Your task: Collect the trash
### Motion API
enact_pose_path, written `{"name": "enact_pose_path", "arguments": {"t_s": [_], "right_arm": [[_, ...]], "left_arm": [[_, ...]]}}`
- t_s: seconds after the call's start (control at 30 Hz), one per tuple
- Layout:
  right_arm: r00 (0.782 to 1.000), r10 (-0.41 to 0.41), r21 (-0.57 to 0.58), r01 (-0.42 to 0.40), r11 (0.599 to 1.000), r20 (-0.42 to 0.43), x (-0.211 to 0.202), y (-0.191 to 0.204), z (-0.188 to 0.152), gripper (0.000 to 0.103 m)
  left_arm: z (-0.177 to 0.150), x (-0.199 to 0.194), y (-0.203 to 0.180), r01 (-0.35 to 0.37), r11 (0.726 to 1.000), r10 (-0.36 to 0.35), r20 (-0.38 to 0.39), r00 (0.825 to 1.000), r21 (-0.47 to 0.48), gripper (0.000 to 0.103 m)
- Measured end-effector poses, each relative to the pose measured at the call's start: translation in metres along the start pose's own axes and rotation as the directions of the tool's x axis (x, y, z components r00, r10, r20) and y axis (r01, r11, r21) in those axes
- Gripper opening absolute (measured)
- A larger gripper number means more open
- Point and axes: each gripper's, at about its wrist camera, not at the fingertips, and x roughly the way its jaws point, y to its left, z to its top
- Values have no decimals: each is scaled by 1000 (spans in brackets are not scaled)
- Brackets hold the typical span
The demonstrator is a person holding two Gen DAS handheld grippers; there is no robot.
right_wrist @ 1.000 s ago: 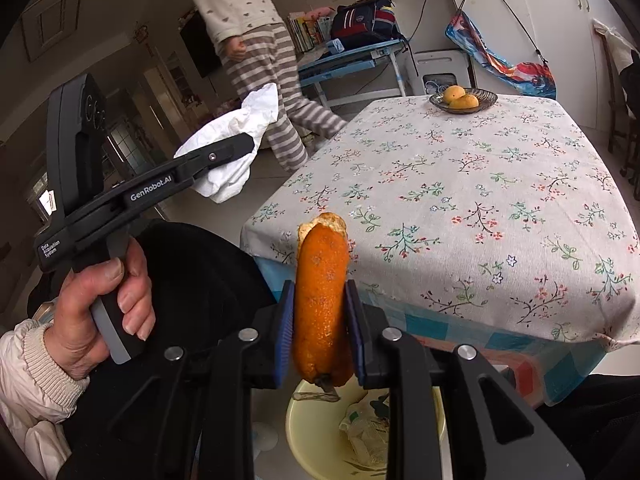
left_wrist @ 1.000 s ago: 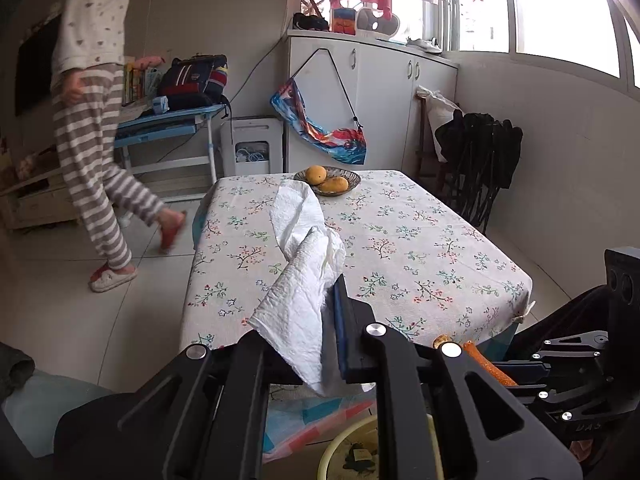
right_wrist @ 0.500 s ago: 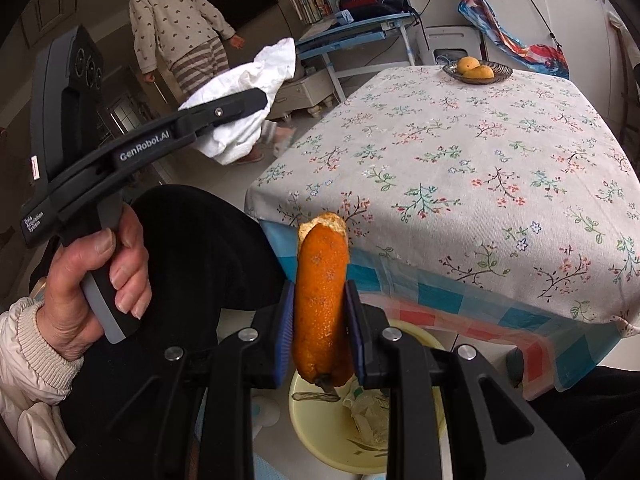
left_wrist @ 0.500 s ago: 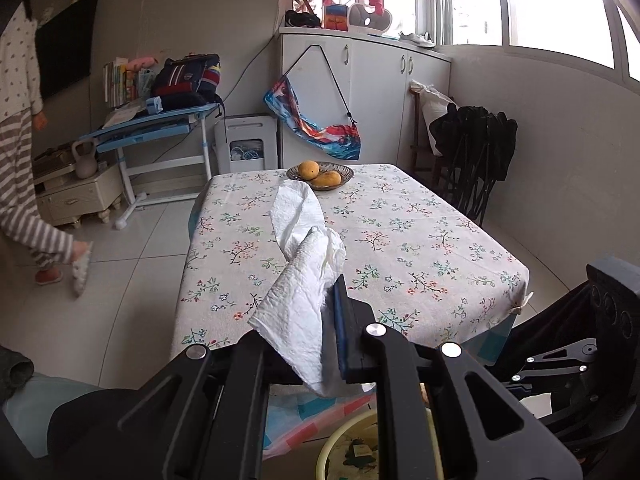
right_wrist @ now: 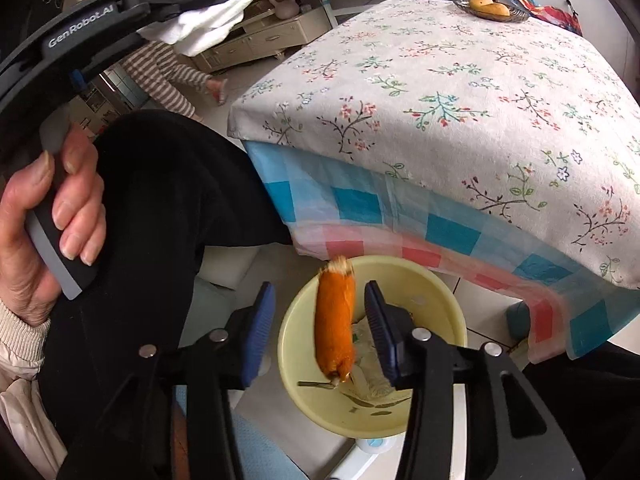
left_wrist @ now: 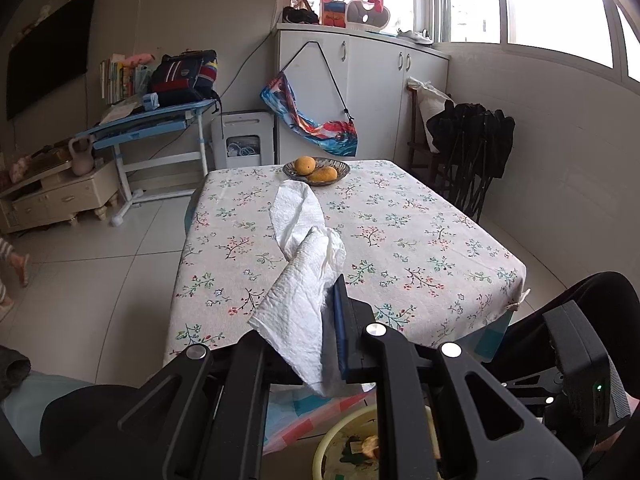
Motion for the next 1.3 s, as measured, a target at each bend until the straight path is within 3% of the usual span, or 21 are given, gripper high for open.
{"name": "enact_pose_path", "arguments": {"t_s": [0.13, 0.23, 0.3, 0.33, 0.4, 0.43, 0.47, 0.5, 0.53, 0.6, 0.67, 0.8, 0.87, 0.93, 1.0, 1.1, 1.17, 1.23, 1.3], "right_arm": [[995, -29, 41, 26, 999, 98, -19, -7, 4, 49], [972, -91, 121, 65, 991, 217, -43, -21, 8, 55], [950, -115, 182, 63, 981, 290, -58, -34, 8, 57], [939, -126, 206, 62, 977, 318, -64, -39, 7, 58], [925, -133, 240, 47, 970, 357, -73, -47, 5, 58], [919, -134, 251, 40, 967, 371, -77, -49, 4, 58], [915, -135, 258, 36, 966, 381, -79, -51, 3, 58], [912, -135, 261, 33, 965, 387, -81, -51, 3, 59], [909, -137, 264, 31, 964, 393, -82, -52, 3, 61], [900, -148, 267, 36, 963, 409, -85, -51, 3, 68], [893, -156, 270, 40, 962, 423, -90, -51, 5, 70], [869, -231, 283, 111, 953, 438, -90, -47, 8, 77], [838, -310, 286, 194, 938, 449, -96, -43, 12, 84], [784, -401, 281, 297, 913, 474, -100, -36, 16, 90], [712, -477, 266, 396, 879, 515, -106, -25, 20, 94], [622, -530, 224, 503, 835, 576, -111, -7, 25, 96], [590, -522, 203, 521, 829, 617, -114, 1, 29, 96], [565, -510, 188, 530, 827, 648, -117, 5, 32, 96], [559, -500, 182, 527, 830, 661, -119, 7, 36, 96]], "left_arm": [[-5, 5, -5, 32, 999, -33, -58, 998, -22, 11], [-19, 14, -13, 92, 994, -102, -172, 980, -65, 10], [-33, 25, -23, 159, 982, -180, -271, 946, -97, 11], [-42, 31, -29, 189, 976, -216, -323, 921, -112, 11], [-61, 46, -42, 244, 961, -276, -435, 857, -129, 11], [-69, 50, -48, 249, 961, -275, -471, 838, -118, 13], [-76, 54, -53, 252, 963, -266, -502, 823, -97, 19], [-83, 58, -59, 256, 964, -254, -538, 804, -74, 34], [-88, 60, -63, 248, 967, -234, -558, 796, -52, 40], [-89, 58, -66, 226, 974, -198, -554, 808, -20, 59], [-85, 54, -64, 204, 979, -179, -529, 830, -12, 72], [-63, 38, -50, 82, 997, -73, -391, 918, 6, 92], [-45, 25, -38, 9, 1000, -6, -302, 953, 7, 96], [-28, 15, -24, -49, 999, 47, -215, 975, -5, 96], [-16, 3, -14, -123, 992, 120, -141, 983, -13, 96], [-2, -12, -2, -241, 970, 239, -62, 969, -18, 96], [6, -25, 8, -310, 950, 309, -7, 951, -43, 96], [11, -36, 16, -304, 950, 308, 47, 950, -74, 96], [15, -43, 22, -296, 950, 303, 72, 950, -100, 96]]}}
